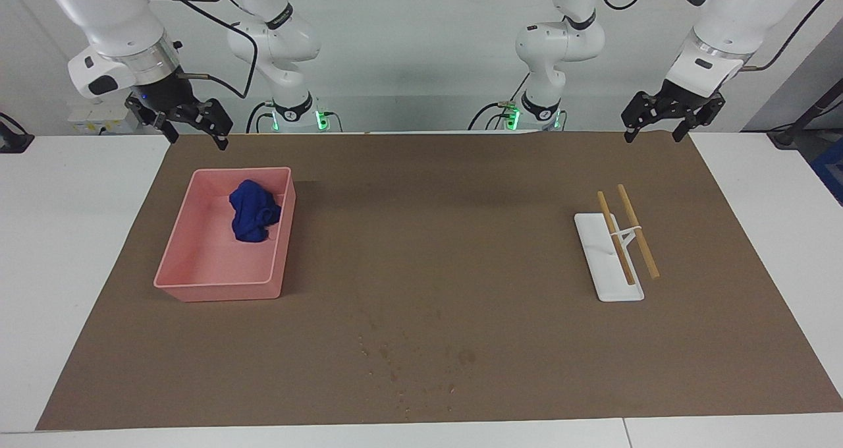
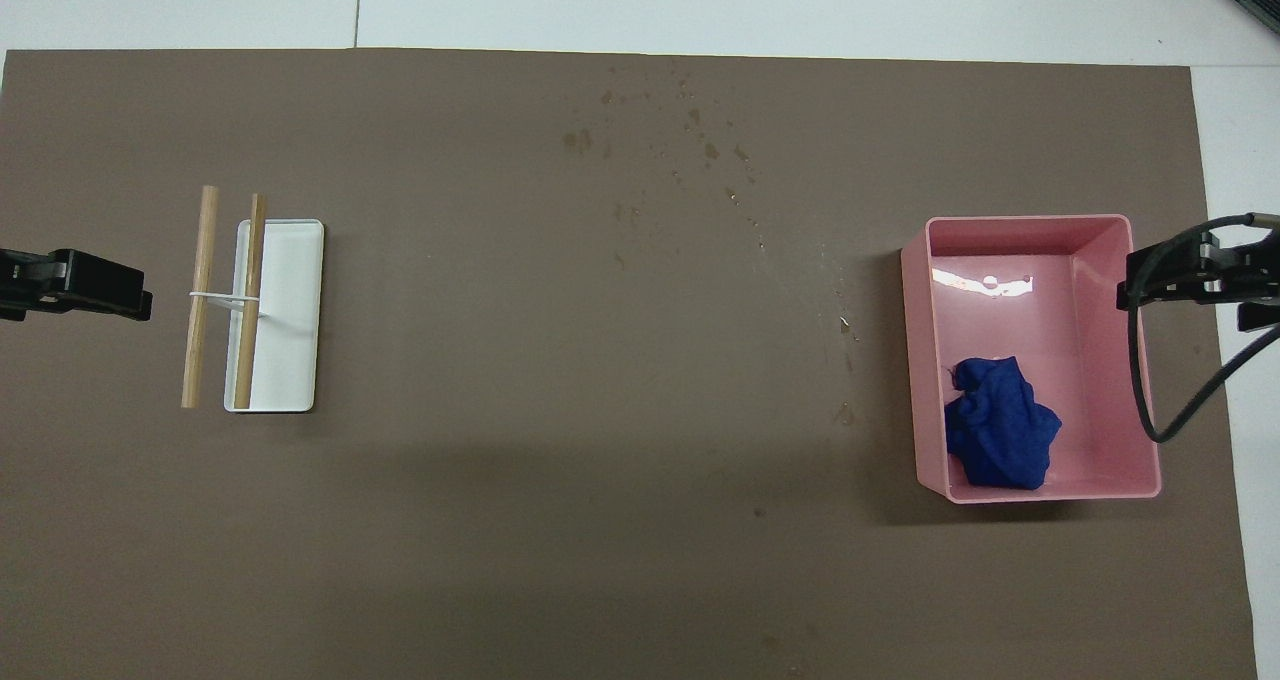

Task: Wipe water with towel using both arms

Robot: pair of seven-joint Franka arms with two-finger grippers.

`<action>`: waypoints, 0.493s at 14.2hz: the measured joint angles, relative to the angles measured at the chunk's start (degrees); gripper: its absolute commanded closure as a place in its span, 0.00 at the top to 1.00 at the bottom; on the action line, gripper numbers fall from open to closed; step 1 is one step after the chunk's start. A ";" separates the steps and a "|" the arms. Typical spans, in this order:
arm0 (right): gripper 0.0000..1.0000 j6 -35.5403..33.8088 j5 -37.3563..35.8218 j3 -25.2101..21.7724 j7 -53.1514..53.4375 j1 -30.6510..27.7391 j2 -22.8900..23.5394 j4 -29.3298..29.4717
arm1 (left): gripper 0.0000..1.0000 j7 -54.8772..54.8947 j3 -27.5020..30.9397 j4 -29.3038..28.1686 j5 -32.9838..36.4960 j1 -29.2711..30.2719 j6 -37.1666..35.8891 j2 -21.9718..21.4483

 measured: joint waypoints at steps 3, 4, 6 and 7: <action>1.00 0.00 0.00 0.00 0.00 0.00 -0.01 -0.19 | 1.00 0.00 0.00 0.00 0.00 0.00 0.00 0.00; 1.00 0.01 0.00 0.00 0.00 0.00 -0.01 -0.25 | 1.00 0.00 0.00 0.00 0.00 0.00 0.00 0.00; 1.00 0.01 0.00 0.00 0.00 0.00 -0.05 -0.30 | 1.00 0.00 0.00 0.00 0.00 0.00 0.00 0.00; 1.00 0.01 0.00 0.00 0.00 0.00 -0.07 -0.31 | 1.00 0.00 0.00 0.00 0.00 0.00 0.00 0.00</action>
